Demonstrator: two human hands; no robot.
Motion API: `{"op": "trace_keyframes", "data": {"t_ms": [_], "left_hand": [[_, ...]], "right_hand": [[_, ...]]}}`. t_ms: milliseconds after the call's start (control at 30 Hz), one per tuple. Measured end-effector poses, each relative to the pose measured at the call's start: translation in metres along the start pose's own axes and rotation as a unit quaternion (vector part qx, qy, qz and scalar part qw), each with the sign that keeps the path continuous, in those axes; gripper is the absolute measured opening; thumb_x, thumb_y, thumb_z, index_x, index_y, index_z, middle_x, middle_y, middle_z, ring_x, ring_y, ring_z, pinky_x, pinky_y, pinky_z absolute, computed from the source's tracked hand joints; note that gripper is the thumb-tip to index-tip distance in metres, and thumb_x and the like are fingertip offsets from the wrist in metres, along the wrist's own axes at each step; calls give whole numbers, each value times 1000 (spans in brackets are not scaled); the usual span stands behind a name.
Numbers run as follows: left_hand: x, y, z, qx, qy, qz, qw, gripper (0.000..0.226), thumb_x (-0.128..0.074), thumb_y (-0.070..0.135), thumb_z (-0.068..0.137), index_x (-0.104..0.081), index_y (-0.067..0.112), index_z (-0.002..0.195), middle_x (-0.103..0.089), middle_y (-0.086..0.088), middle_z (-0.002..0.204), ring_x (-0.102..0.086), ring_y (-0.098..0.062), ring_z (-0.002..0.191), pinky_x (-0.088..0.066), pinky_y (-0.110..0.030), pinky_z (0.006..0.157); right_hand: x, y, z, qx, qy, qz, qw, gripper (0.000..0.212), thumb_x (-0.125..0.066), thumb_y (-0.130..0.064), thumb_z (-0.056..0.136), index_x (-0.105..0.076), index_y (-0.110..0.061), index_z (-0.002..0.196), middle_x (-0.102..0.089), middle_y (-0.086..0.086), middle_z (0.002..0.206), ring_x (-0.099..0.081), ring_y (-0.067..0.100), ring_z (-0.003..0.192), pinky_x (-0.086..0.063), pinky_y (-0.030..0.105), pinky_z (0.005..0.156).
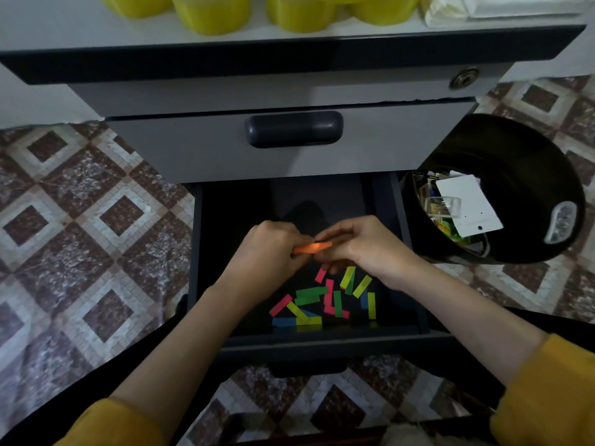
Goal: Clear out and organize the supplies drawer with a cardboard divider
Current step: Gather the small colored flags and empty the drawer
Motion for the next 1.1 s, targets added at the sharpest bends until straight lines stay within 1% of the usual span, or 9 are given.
{"op": "trace_keyframes", "data": {"t_ms": [133,267,400,533,633,800,900,967,1100], "left_hand": [[0,-2,1,12,8,-1,1000,14,-75,10,76,-75,9,90,-69,-8,79,-65,-18,67,-57,-40,62],[-1,-1,0,17,8,14,1000,11,-75,12,77,-75,9,87,-69,-8,77,-64,-19,66,-56,-40,61],[5,-3,0,40,30,21,999,11,-71,17,80,-75,10,88,-67,-7,76,-62,-20,66,-55,-41,62],[8,-9,0,69,42,30,996,12,-70,20,81,-76,12,88,-67,-6,77,-62,-21,68,-53,-40,65],[7,-8,0,74,35,34,996,13,-68,22,82,-76,12,87,-67,-6,79,-61,-21,69,-53,-40,65],[10,-4,-1,45,54,40,997,11,-72,18,76,-75,12,83,-67,-7,74,-63,-22,64,-55,-40,56],[10,-1,-1,37,58,44,997,11,-76,17,73,-76,13,84,-68,-6,73,-63,-21,61,-55,-38,53],[11,0,-1,43,61,43,996,11,-77,16,72,-76,13,83,-68,-5,72,-64,-20,60,-54,-36,52],[10,0,-1,56,52,34,996,7,-74,17,75,-76,14,82,-70,-4,75,-65,-19,63,-56,-39,56]], "right_hand": [[0,-9,-2,104,69,-217,968,16,-71,-10,80,-73,-14,95,-64,-11,75,-64,8,68,-51,11,60],[-5,-11,-4,143,70,-235,959,16,-68,-11,84,-73,-12,99,-67,-6,79,-66,18,75,-53,19,67],[1,-11,-1,133,89,-268,950,36,-74,-18,79,-66,-11,113,-60,-10,87,-59,5,77,-45,7,66],[3,-8,-1,105,116,-359,920,7,-65,-15,85,-67,-11,91,-55,-9,71,-54,4,62,-49,17,61],[-3,-7,-2,107,105,-408,901,6,-58,-11,88,-64,-13,86,-59,-2,75,-55,9,63,-47,20,60],[-2,-7,0,110,108,-372,915,9,-57,-11,89,-66,-10,87,-63,3,75,-59,13,61,-52,26,59],[-2,-6,0,101,93,-302,943,12,-58,-9,89,-67,-13,83,-64,3,72,-58,12,57,-47,20,52],[-3,-4,0,82,78,-246,963,18,-56,-5,89,-66,-17,80,-67,2,75,-62,13,61,-52,21,57],[-6,-2,1,63,58,-175,981,17,-54,-5,91,-70,-12,91,-70,0,86,-60,5,58,-50,14,57]]}}
Point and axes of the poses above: each hand's wrist, its own z-axis towards the middle knuckle, its own x-axis out of the back of the hand, y = z × x, the point moved 5 cm from there along z, towards the middle knuckle
